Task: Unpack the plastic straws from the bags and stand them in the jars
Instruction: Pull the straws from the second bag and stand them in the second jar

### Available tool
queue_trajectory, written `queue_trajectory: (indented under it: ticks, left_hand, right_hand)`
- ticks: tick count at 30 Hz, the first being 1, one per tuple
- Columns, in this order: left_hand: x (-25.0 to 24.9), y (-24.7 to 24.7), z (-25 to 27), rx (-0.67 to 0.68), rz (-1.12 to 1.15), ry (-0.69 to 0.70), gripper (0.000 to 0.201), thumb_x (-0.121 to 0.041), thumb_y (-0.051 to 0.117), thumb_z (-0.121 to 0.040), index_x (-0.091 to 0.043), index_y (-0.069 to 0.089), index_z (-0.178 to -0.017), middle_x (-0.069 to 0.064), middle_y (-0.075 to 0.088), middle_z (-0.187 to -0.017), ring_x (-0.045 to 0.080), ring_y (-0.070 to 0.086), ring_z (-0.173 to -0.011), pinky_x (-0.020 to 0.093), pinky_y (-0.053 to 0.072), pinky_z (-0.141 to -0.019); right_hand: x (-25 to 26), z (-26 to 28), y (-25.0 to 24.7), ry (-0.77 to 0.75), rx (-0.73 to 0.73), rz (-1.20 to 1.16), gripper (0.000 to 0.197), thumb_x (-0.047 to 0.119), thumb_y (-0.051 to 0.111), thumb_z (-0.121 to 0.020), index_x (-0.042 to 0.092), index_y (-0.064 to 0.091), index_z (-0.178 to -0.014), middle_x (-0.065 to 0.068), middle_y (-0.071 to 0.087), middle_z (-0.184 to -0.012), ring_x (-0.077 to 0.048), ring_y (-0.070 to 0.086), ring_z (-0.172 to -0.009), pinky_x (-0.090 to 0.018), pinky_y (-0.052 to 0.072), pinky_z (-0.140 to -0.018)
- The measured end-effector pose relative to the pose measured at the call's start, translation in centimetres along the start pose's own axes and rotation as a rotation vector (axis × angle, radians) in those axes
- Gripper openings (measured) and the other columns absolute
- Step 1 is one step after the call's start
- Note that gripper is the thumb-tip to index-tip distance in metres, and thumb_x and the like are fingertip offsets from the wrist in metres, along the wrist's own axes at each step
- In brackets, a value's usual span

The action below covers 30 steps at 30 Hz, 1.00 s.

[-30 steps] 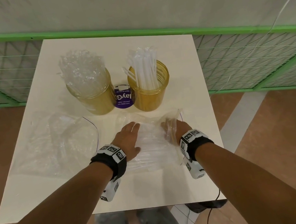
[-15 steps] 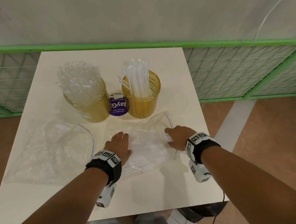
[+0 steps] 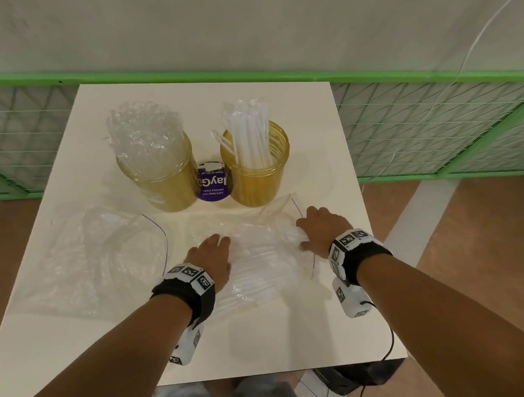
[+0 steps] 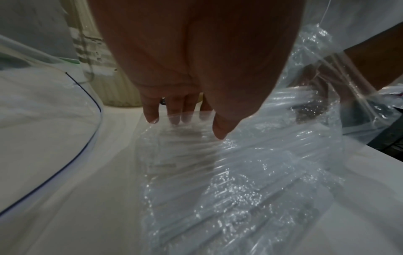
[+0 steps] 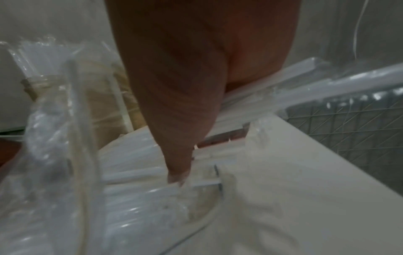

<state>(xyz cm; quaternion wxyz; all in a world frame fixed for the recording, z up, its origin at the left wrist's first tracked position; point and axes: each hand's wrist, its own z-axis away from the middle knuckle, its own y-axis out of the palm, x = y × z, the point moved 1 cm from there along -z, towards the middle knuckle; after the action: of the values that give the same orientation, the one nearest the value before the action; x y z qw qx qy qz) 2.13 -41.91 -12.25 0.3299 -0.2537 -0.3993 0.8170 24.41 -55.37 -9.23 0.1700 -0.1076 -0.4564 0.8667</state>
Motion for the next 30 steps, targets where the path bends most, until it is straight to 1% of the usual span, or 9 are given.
queue_trajectory:
  ticks: [4,6,10,13,17,20,23,27,30]
  left_hand:
    - [-1.1,-1.6,0.0,0.011,-0.064,-0.039,0.075,-0.029,0.052,-0.093,-0.015,0.014,-0.155,0.008,0.008,-0.165,0.029,0.015,-0.150,0.047,0.018,-0.121]
    - [-2.2,-3.1,0.3,-0.129,-0.003,0.012,0.081,-0.033,0.057,-0.087,-0.014,0.015,-0.154,0.008,0.009,-0.164,0.028,0.013,-0.150,0.047,0.014,-0.122]
    - [-6.4,-6.3,0.8,-0.512,0.298,0.412,0.074,-0.040,0.064,-0.082,-0.013,0.038,-0.145,0.006,0.035,-0.154,0.025,0.033,-0.140,0.039,0.022,-0.118]
    - [-9.6,-7.3,-0.3,-0.434,0.262,0.528,0.070,-0.046,0.066,-0.084,-0.015,0.043,-0.142,0.003,0.044,-0.146,0.021,0.039,-0.135,0.037,0.028,-0.114]
    - [-10.7,-6.3,-2.7,-0.276,0.065,0.327,0.054,-0.047,0.060,-0.090,-0.019,0.050,-0.135,0.002,0.054,-0.133,0.023,0.048,-0.126,0.039,0.033,-0.108]
    - [-10.6,-5.3,-3.1,-0.217,0.095,0.230,0.042,-0.048,0.052,-0.096,-0.021,0.055,-0.128,0.003,0.059,-0.124,0.026,0.056,-0.115,0.040,0.040,-0.099]
    - [-10.7,-4.7,-3.2,-0.216,0.184,0.196,0.034,-0.042,0.048,-0.100,-0.021,0.055,-0.125,0.004,0.060,-0.119,0.028,0.058,-0.110,0.040,0.043,-0.094]
    - [-9.4,-4.0,-3.1,-0.206,0.355,0.093,0.038,-0.038,0.048,-0.101,-0.023,0.050,-0.136,0.001,0.058,-0.131,0.028,0.055,-0.121,0.040,0.043,-0.101]
    - [-7.8,-3.2,-3.2,-0.200,0.521,0.055,0.043,-0.042,0.050,-0.100,-0.024,0.050,-0.139,0.003,0.060,-0.130,0.028,0.057,-0.121,0.040,0.044,-0.101]
  right_hand:
    - [-1.0,1.1,-1.3,0.035,0.006,-0.002,0.035,0.033,0.054,-0.100,0.018,0.048,-0.131,-0.010,0.060,-0.121,-0.031,0.064,-0.106,-0.040,0.052,-0.087]
    - [-1.1,1.6,-2.2,0.032,0.008,0.019,0.032,0.029,0.053,-0.099,0.019,0.051,-0.129,-0.010,0.062,-0.119,-0.031,0.065,-0.104,-0.040,0.052,-0.085]
    - [-1.1,2.3,-4.2,0.012,0.006,0.112,0.030,0.026,0.054,-0.099,0.017,0.059,-0.126,-0.009,0.063,-0.121,-0.030,0.066,-0.107,-0.039,0.053,-0.087]
    - [-0.7,2.8,-5.8,-0.022,-0.020,0.212,0.032,0.023,0.053,-0.100,0.014,0.058,-0.130,-0.011,0.062,-0.122,-0.031,0.066,-0.107,-0.037,0.048,-0.078]
    - [0.3,3.7,-7.2,-0.095,-0.076,0.306,0.032,0.022,0.053,-0.101,0.015,0.057,-0.132,-0.010,0.062,-0.121,-0.030,0.066,-0.105,-0.035,0.042,-0.072]
    - [0.9,4.3,-7.6,-0.142,-0.117,0.332,0.029,0.025,0.057,-0.099,0.016,0.060,-0.127,-0.009,0.064,-0.115,-0.029,0.067,-0.100,-0.035,0.041,-0.070]
    - [1.1,4.5,-8.1,-0.154,-0.137,0.260,0.039,0.041,0.062,-0.095,0.018,0.058,-0.126,-0.008,0.065,-0.111,-0.029,0.067,-0.098,-0.035,0.041,-0.071]
    - [0.8,4.6,-9.7,-0.092,-0.301,0.252,0.067,0.079,0.039,-0.087,0.019,0.064,-0.106,-0.004,0.069,-0.092,-0.027,0.063,-0.095,-0.043,0.039,-0.097]
    - [-0.4,4.7,-11.5,0.048,-0.450,0.118,0.075,0.078,0.020,-0.092,0.021,0.068,-0.104,-0.005,0.071,-0.094,-0.028,0.059,-0.102,-0.051,0.030,-0.108]
